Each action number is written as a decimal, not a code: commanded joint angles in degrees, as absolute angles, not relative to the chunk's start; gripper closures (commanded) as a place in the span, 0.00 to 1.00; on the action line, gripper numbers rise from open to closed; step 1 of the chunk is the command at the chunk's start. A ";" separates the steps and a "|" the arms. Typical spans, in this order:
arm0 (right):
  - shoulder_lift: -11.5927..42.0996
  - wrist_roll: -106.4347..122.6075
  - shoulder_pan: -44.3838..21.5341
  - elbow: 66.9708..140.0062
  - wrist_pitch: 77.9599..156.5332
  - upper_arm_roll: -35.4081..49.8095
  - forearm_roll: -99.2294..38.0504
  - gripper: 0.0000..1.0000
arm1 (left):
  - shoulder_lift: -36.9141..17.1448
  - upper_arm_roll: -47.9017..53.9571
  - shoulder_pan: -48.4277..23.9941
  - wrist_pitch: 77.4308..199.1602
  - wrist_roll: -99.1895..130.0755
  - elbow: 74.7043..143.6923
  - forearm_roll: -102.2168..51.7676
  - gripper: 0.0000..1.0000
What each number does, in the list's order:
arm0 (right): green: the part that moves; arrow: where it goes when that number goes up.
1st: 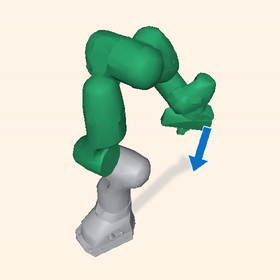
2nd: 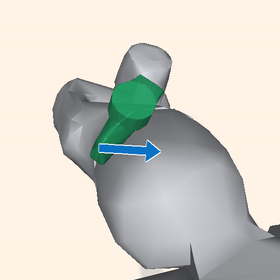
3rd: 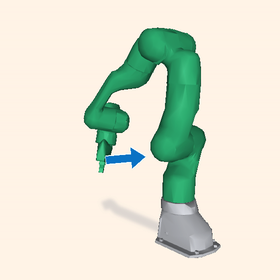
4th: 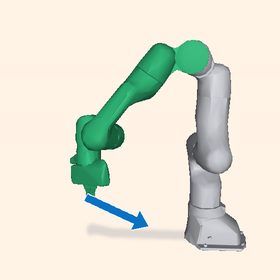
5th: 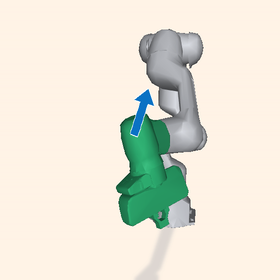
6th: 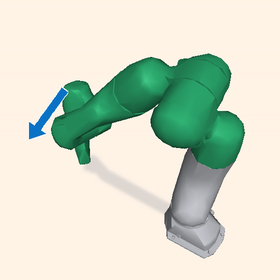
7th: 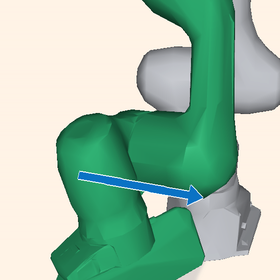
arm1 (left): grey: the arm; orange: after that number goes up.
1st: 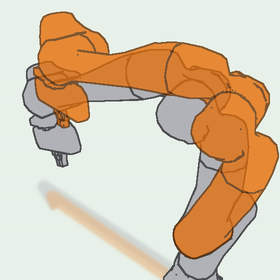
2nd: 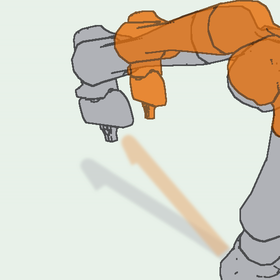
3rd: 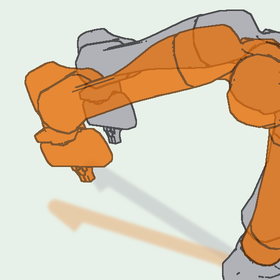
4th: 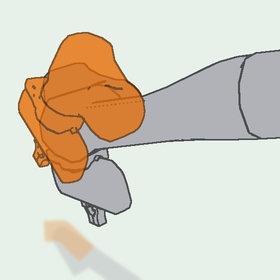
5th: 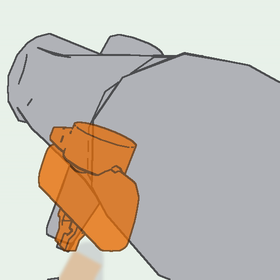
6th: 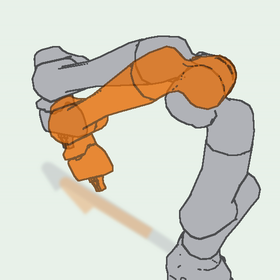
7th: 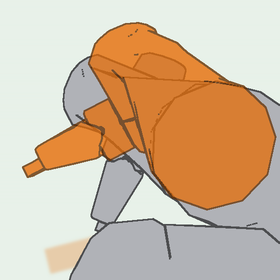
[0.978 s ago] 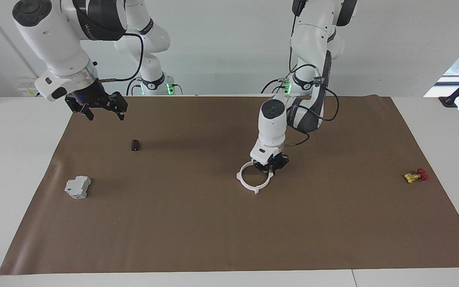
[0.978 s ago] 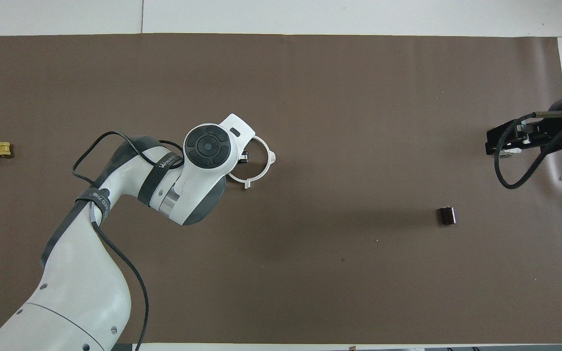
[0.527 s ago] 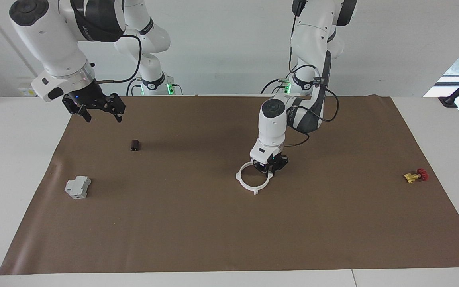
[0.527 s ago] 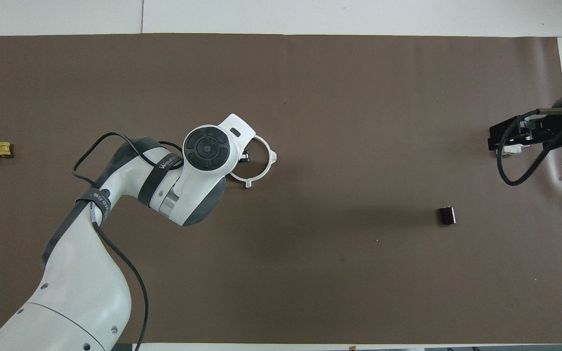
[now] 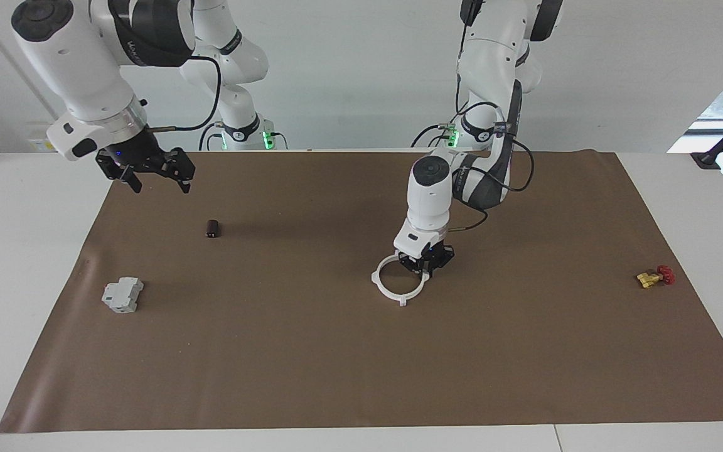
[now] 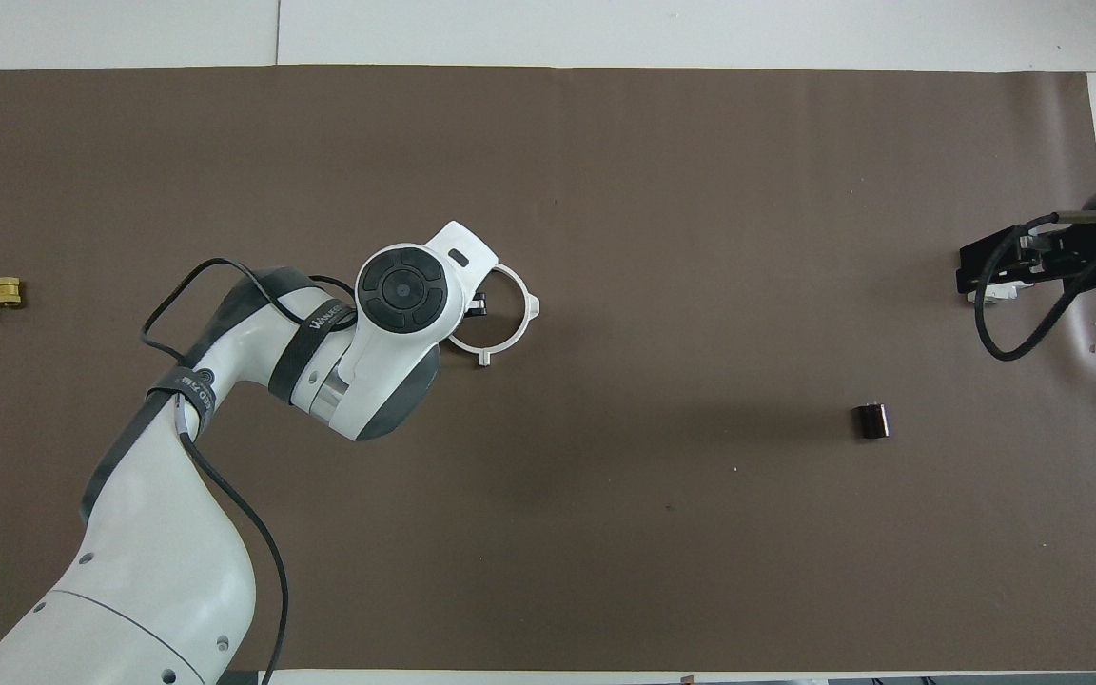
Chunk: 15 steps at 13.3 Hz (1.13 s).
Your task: Assemble drain pipe with both arms
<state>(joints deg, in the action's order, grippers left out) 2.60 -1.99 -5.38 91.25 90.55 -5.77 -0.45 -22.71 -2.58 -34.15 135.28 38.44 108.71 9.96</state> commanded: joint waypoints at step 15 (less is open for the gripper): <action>1.67 -0.18 -4.83 92.29 90.97 -5.27 0.26 0.00 | -11.00 -2.81 -22.70 133.52 34.11 113.12 10.81 0.00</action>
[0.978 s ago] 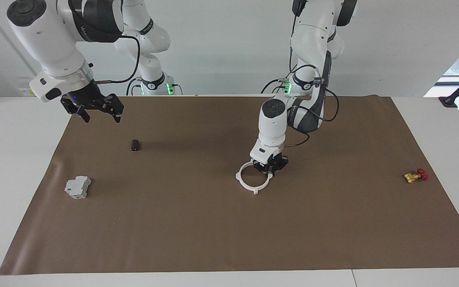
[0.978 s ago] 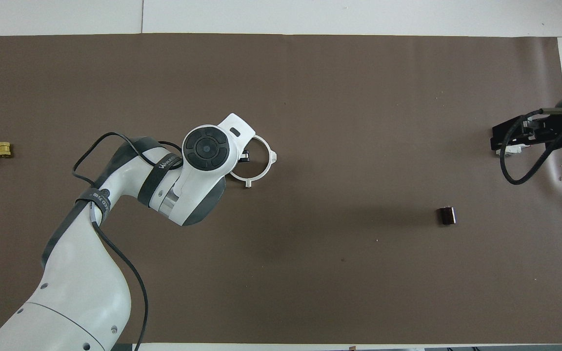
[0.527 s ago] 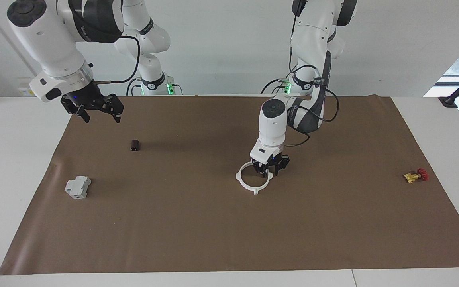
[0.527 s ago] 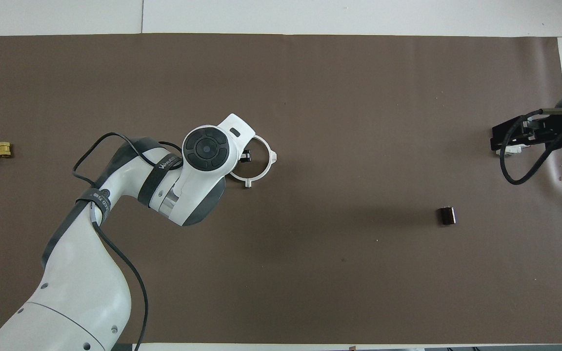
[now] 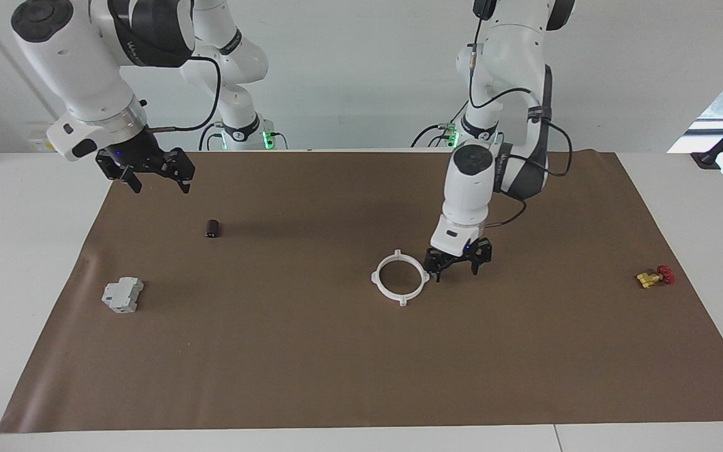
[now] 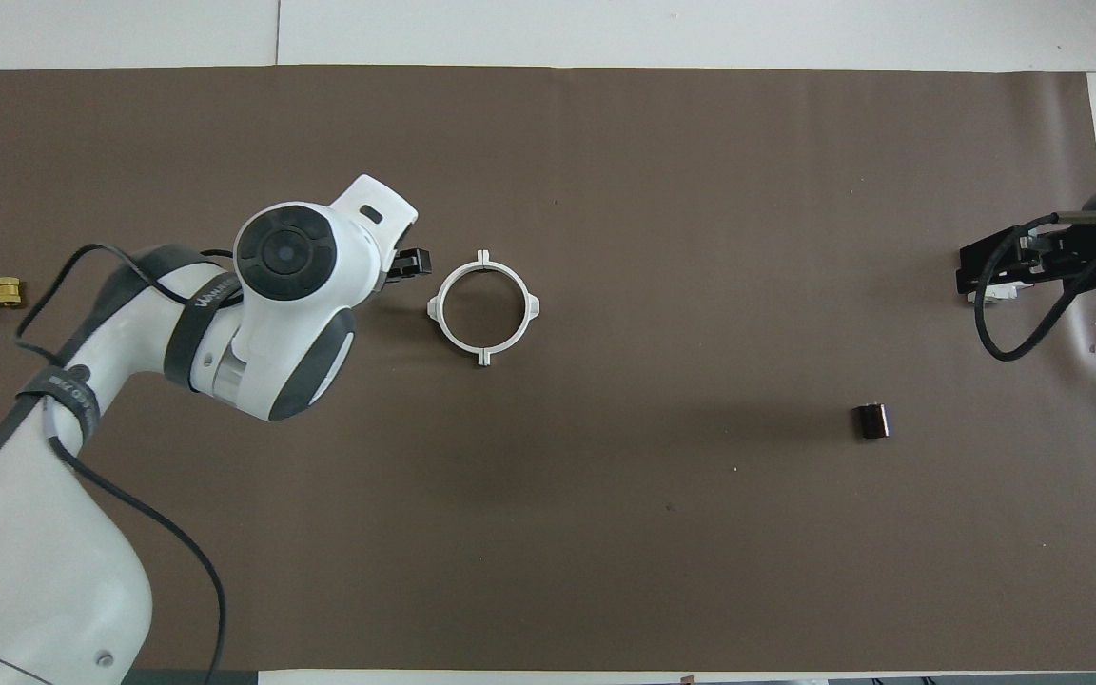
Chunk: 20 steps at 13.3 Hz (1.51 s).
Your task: Assemble drain pipe with both arms
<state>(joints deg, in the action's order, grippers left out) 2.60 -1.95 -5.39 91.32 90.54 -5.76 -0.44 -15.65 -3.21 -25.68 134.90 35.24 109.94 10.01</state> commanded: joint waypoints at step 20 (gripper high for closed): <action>-0.70 2.02 -2.72 92.29 88.95 -5.36 0.18 0.00 | -1.23 -4.04 0.26 89.58 -3.69 88.61 -1.93 0.00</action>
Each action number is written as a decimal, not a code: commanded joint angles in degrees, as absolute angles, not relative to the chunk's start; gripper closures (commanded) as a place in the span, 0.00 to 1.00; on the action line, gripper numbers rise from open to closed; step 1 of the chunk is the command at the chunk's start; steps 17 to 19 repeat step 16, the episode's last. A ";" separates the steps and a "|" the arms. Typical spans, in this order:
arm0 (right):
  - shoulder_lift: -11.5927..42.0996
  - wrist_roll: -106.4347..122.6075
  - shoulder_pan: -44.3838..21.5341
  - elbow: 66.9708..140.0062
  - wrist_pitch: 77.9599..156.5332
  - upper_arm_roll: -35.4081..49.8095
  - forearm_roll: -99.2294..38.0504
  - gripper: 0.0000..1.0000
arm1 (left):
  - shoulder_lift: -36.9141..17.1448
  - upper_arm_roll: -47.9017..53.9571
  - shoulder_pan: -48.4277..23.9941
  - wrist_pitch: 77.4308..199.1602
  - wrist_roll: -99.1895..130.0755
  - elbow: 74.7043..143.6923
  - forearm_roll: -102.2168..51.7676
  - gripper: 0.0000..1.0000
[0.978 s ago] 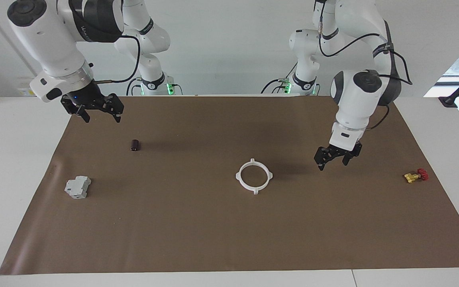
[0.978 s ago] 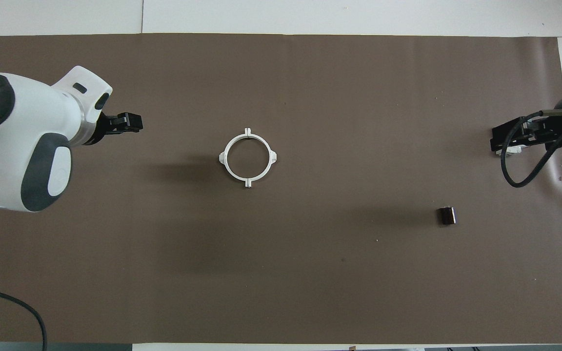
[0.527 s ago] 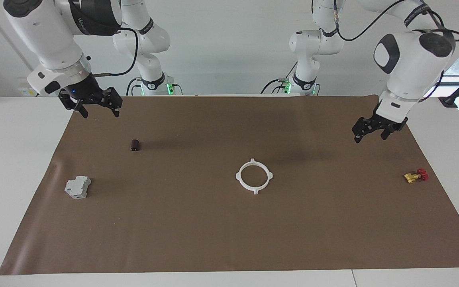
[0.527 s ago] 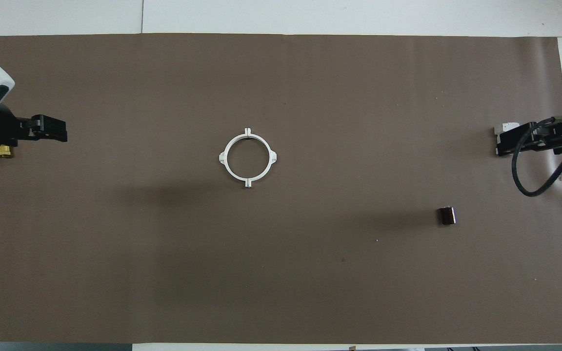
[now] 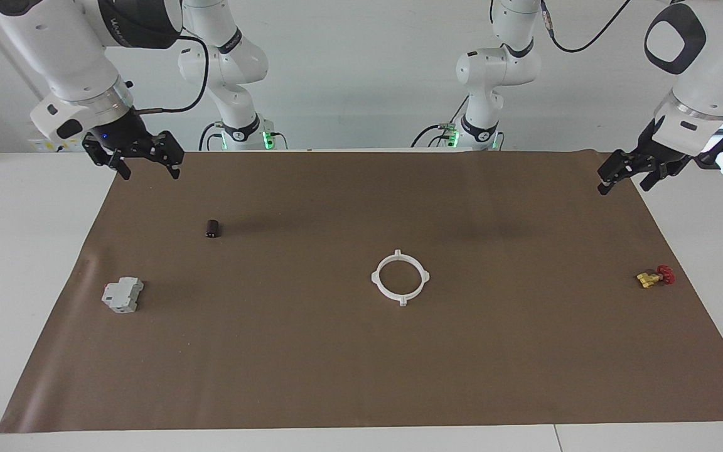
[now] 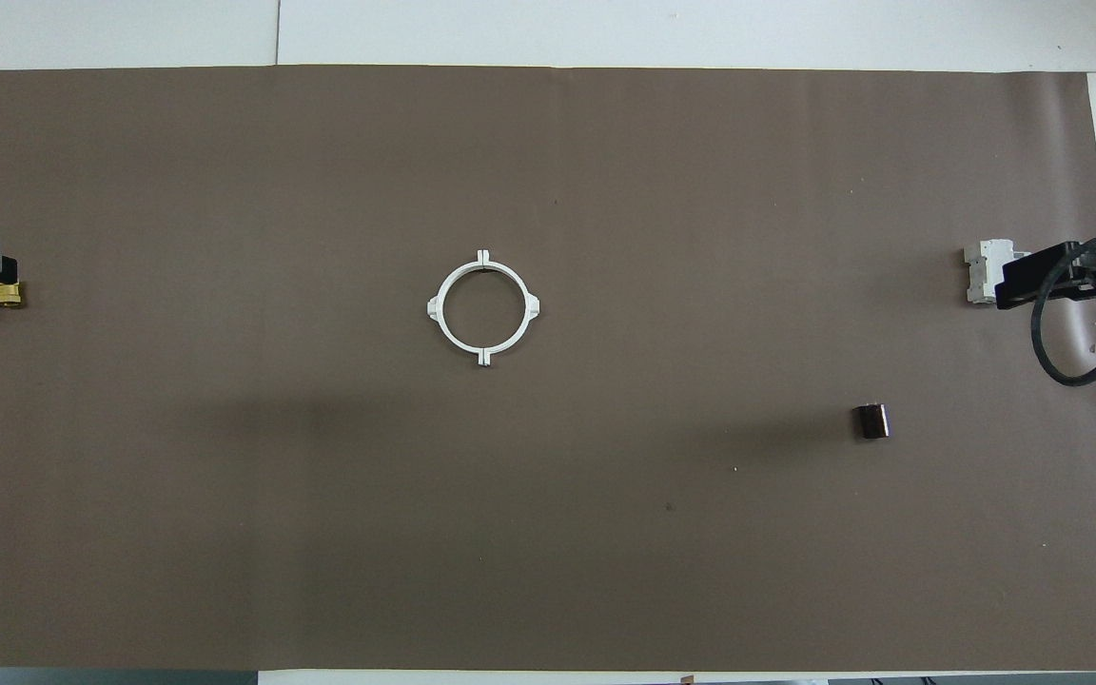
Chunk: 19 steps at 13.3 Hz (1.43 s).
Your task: Assemble drain pipe with both arms
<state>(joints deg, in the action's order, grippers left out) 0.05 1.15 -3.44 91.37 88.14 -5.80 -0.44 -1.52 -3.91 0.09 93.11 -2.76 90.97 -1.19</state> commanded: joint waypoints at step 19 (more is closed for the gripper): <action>-0.18 2.02 -1.67 91.67 90.35 -5.45 0.26 0.00 | 3.96 -3.16 -0.09 89.74 -2.81 94.13 1.41 0.00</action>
